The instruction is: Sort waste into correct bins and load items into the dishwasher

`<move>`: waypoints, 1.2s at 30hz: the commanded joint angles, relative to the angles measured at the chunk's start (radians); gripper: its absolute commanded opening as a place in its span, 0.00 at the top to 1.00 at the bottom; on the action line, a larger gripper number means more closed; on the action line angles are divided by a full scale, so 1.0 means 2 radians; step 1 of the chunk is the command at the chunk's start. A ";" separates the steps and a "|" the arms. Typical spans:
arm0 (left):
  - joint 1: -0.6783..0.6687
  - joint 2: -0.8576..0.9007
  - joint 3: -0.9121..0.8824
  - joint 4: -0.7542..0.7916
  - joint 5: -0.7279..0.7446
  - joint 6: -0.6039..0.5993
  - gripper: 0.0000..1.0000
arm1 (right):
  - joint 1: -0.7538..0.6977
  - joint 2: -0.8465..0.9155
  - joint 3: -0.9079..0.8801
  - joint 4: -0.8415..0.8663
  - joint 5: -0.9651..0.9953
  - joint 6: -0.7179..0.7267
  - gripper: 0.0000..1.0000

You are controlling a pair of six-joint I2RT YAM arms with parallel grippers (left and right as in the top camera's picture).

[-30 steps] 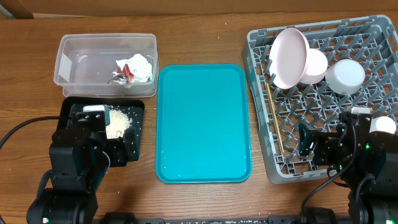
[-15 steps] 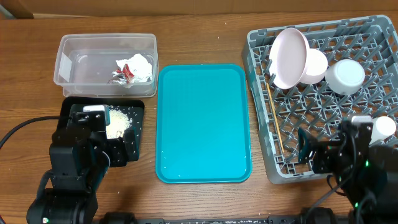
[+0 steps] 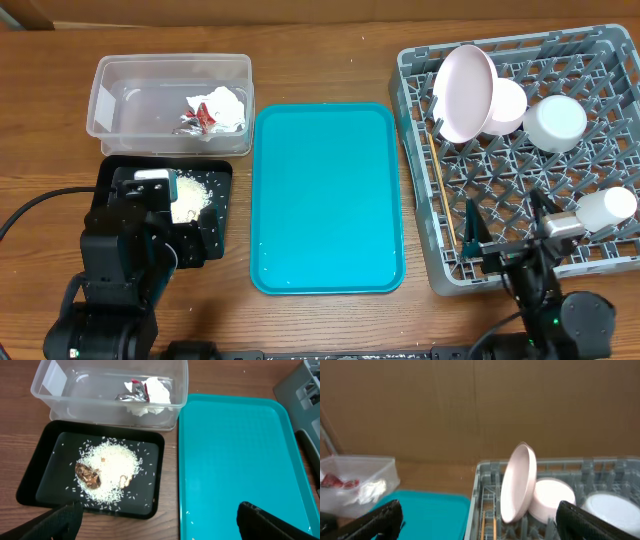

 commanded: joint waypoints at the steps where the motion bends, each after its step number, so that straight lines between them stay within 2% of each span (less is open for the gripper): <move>1: 0.002 0.001 -0.002 0.000 -0.007 -0.007 0.00 | 0.002 -0.037 -0.059 0.067 0.001 0.000 0.00; 6: 0.002 0.001 -0.002 0.000 -0.007 -0.007 0.00 | -0.005 -0.067 -0.135 0.174 0.000 0.000 0.00; 10: 0.002 0.001 -0.002 0.000 -0.007 -0.007 0.00 | -0.010 -0.067 -0.163 0.205 -0.003 0.000 0.00; 14: 0.002 0.001 -0.002 0.000 -0.007 -0.007 0.00 | -0.015 -0.067 -0.192 0.203 -0.003 0.000 0.00; 19: 0.002 0.001 -0.002 0.000 -0.007 -0.007 0.00 | -0.015 -0.067 -0.196 0.114 -0.008 0.000 0.00; 36: 0.002 0.001 -0.002 0.000 -0.007 -0.007 0.00 | -0.015 -0.067 -0.196 0.115 -0.006 0.000 0.00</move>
